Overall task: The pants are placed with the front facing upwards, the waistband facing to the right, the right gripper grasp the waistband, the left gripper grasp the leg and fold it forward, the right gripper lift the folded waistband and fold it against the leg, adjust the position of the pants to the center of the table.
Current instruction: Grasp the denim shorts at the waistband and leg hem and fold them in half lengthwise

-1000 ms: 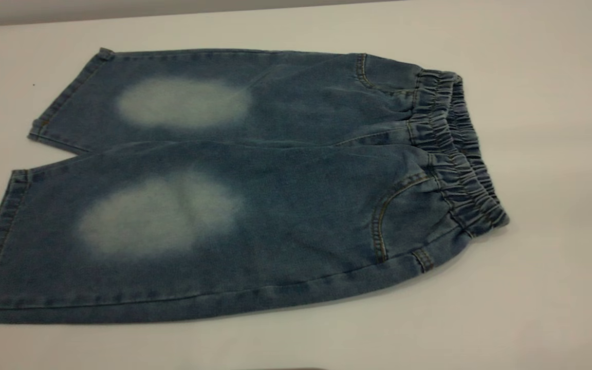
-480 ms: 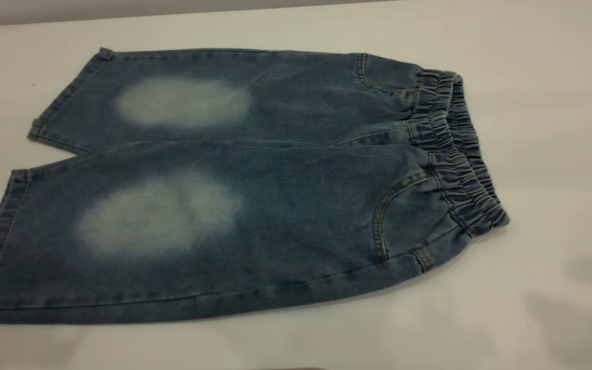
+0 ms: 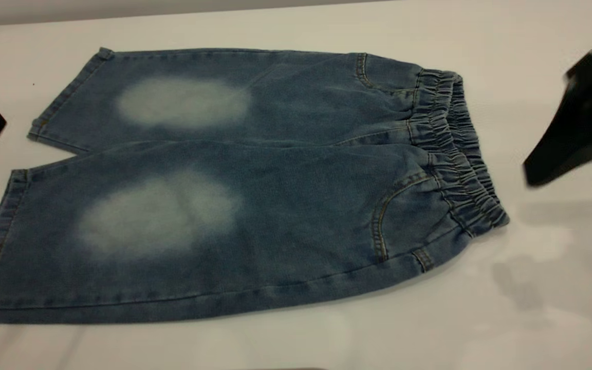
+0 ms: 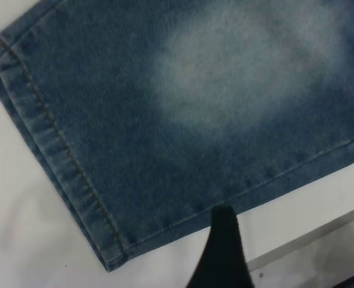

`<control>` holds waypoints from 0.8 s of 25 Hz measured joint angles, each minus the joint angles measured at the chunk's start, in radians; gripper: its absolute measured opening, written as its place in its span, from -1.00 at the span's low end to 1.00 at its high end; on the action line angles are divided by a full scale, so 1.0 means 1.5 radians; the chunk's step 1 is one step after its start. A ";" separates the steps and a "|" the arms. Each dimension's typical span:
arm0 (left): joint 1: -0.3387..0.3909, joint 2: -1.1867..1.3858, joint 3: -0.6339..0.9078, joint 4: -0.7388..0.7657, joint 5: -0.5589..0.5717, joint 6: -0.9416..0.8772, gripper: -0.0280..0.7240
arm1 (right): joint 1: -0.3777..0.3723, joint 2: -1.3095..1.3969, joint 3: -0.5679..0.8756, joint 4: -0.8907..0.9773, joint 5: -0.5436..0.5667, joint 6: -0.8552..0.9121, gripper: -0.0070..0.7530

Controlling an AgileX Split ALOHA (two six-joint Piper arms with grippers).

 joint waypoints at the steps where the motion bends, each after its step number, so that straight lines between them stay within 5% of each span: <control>1: 0.000 0.004 0.000 -0.001 -0.005 0.000 0.50 | 0.000 0.026 0.000 0.036 -0.004 -0.031 0.42; 8: -0.050 0.021 -0.001 -0.012 -0.021 0.017 0.50 | -0.004 0.157 -0.004 0.327 -0.010 -0.330 0.42; 12: -0.079 0.021 -0.001 -0.012 -0.030 0.029 0.50 | -0.033 0.219 -0.009 0.447 0.050 -0.470 0.42; 20: -0.088 0.021 -0.001 -0.014 -0.037 0.031 0.50 | -0.129 0.291 -0.015 0.499 0.115 -0.528 0.42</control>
